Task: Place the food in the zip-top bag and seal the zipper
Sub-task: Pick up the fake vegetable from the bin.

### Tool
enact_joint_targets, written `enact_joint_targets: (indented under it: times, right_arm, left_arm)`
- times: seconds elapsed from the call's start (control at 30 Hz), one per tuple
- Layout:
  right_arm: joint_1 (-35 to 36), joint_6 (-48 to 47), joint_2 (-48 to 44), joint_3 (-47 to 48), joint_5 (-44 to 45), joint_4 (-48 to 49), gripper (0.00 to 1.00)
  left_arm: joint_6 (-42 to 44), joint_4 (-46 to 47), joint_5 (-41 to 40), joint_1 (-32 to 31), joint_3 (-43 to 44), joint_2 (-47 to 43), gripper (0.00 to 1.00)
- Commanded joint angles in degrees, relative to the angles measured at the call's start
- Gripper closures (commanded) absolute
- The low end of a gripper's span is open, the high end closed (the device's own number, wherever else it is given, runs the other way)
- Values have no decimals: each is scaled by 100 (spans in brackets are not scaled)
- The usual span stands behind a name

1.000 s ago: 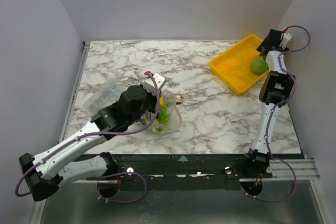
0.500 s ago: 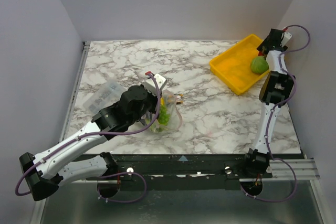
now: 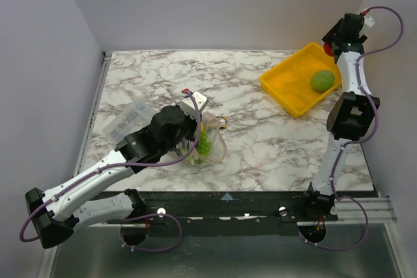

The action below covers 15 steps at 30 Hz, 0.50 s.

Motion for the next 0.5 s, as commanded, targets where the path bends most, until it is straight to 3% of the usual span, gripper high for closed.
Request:
enact_joint_targets:
  times: [0.0,0.1,0.27,0.47]
  right_arm:
    - [111,274,-931,-631,-363,-262,100]
    - [264,495,-1713,-1451,-788,-265,100]
    - [646,1041,-3241,-3737,-1800,567,100]
    - [1651,1334,-4097,-5159,-2608,540,100]
  left_arm:
    - [-83,98,108,-23,168,-52,100]
    - [-109,141,-34,-27,121,-38,100]
    - [-252,179,14,-27,133,107,100]
    - [-530,-275,-46,-16,477,504,100]
